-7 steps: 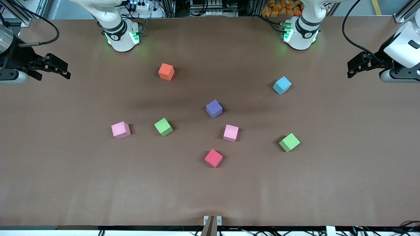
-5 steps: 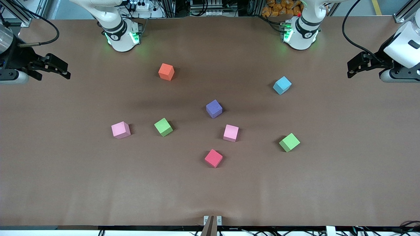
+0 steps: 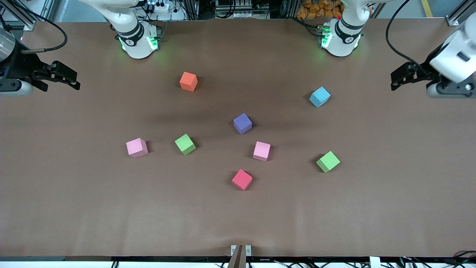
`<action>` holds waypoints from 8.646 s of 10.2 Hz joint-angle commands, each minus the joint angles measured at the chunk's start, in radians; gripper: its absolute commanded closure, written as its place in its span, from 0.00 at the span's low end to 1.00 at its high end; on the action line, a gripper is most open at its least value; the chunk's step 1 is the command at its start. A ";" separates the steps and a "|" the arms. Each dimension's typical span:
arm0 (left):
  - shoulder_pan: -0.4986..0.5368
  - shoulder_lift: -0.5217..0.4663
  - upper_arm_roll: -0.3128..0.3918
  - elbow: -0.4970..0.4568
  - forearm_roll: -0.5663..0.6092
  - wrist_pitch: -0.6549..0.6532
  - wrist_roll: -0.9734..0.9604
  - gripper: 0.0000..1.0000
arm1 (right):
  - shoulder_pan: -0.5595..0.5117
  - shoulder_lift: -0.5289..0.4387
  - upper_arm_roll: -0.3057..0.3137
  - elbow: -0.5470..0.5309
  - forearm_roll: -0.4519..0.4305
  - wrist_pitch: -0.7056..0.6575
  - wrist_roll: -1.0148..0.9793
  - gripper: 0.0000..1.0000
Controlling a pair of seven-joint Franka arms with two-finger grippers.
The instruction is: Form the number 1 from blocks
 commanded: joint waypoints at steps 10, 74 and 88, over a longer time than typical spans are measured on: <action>-0.271 0.275 0.186 0.023 -0.082 0.176 -0.201 0.00 | 0.204 0.270 0.014 -0.013 0.031 0.229 0.012 0.00; -0.391 0.310 -0.354 -0.409 -0.142 0.676 -0.682 1.00 | 0.329 0.560 -0.011 -0.112 -0.018 0.676 1.183 0.00; -0.471 0.550 -0.363 -0.471 0.173 1.021 -0.879 1.00 | 0.352 0.530 0.066 -0.432 -0.044 1.026 1.279 0.00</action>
